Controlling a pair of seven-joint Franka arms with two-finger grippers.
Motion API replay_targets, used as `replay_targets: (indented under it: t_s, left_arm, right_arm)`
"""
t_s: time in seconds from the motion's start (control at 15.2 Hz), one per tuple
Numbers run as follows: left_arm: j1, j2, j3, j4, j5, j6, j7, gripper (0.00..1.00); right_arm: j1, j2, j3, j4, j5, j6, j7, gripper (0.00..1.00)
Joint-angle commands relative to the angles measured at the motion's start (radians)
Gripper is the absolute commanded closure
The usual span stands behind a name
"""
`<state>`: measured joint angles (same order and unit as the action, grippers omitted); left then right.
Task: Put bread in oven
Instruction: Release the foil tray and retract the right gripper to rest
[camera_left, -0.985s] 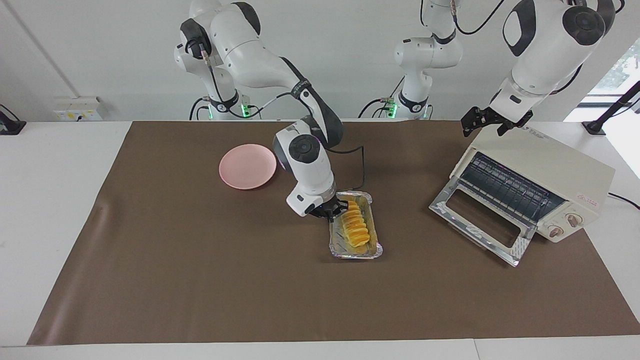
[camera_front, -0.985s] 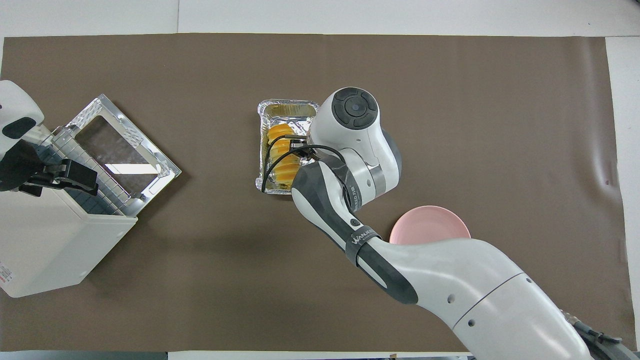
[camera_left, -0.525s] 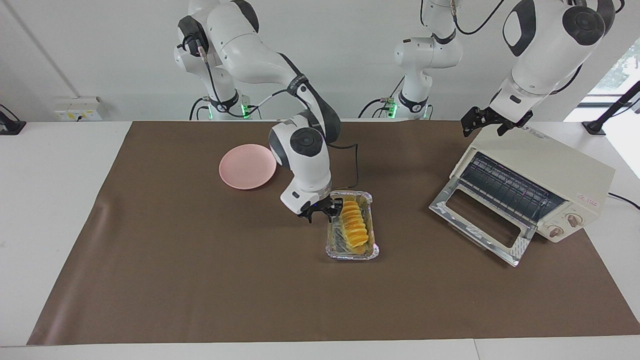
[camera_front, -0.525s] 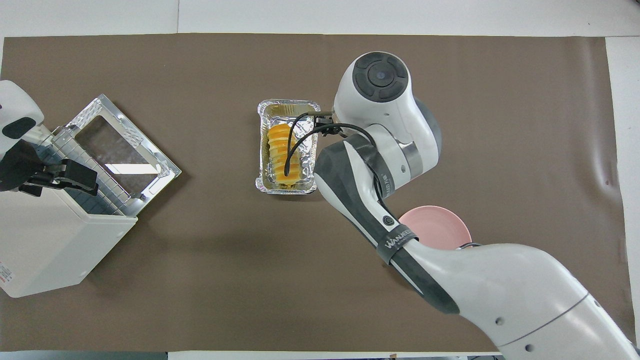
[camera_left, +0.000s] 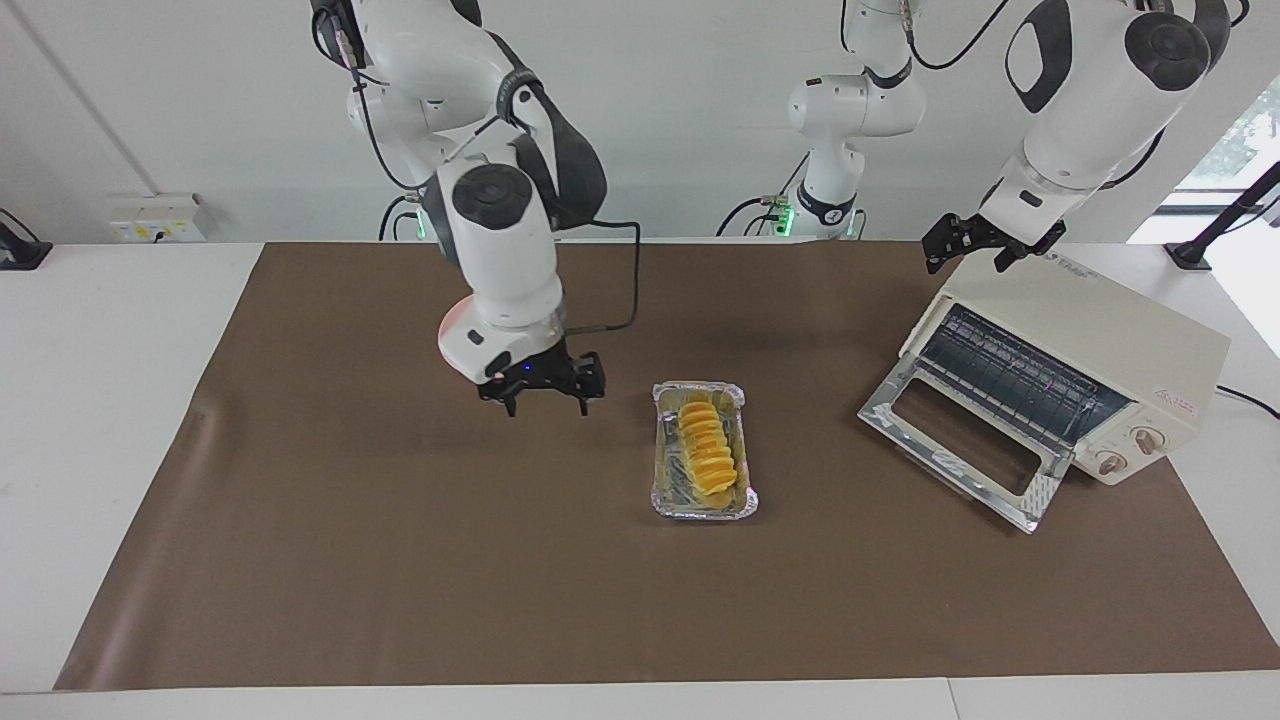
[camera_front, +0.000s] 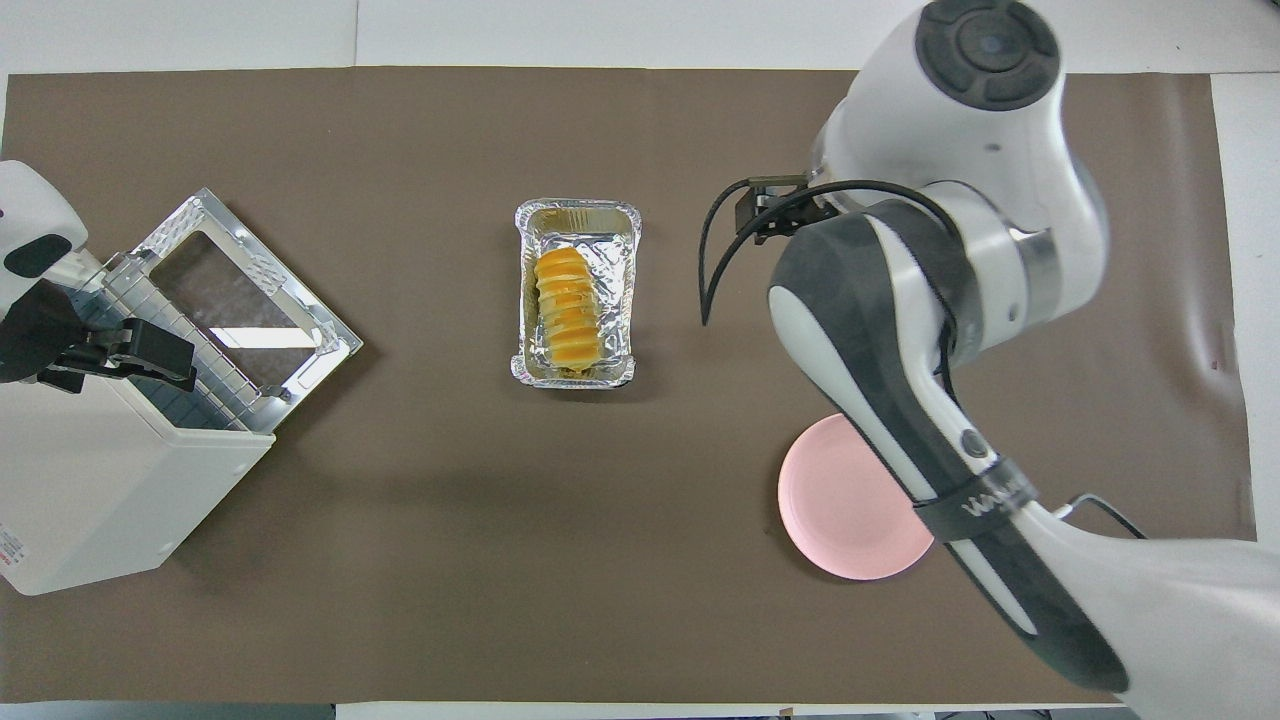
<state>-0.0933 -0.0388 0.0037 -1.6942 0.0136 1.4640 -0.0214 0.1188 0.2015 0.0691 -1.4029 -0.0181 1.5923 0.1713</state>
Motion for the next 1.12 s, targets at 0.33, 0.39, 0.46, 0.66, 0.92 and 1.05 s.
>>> replay_targets:
  t_s: [0.33,0.39,0.46,0.66,0.92,1.05]
  left_arm:
    - [0.007,-0.007,-0.005,-0.002,0.014,0.01,0.003,0.0]
    - [0.007,-0.007,-0.005,-0.002,0.014,0.01,0.003,0.0]
    - [0.007,-0.007,-0.005,-0.002,0.014,0.01,0.003,0.0]
    - [0.007,-0.007,-0.005,-0.002,0.014,0.01,0.003,0.0]
    - [-0.005,-0.006,-0.008,-0.001,0.011,0.025,0.008,0.0]
    - [-0.019,-0.006,-0.016,-0.001,0.009,0.058,0.011,0.0]
  right_arm:
    - [-0.185,-0.221,0.015,-0.206,-0.011,-0.129,-0.062,0.0]
    - [-0.183,-0.241,0.015,-0.247,-0.01,-0.106,-0.062,0.0]
    - [-0.183,-0.254,0.015,-0.275,-0.01,-0.072,-0.064,0.0]
    - [-0.186,-0.251,0.015,-0.288,-0.011,0.047,-0.052,0.0]
    - [-0.215,-0.251,0.015,-0.286,-0.01,0.049,-0.056,0.0]
    - [-0.217,-0.248,0.015,-0.281,-0.01,0.052,-0.053,0.0]
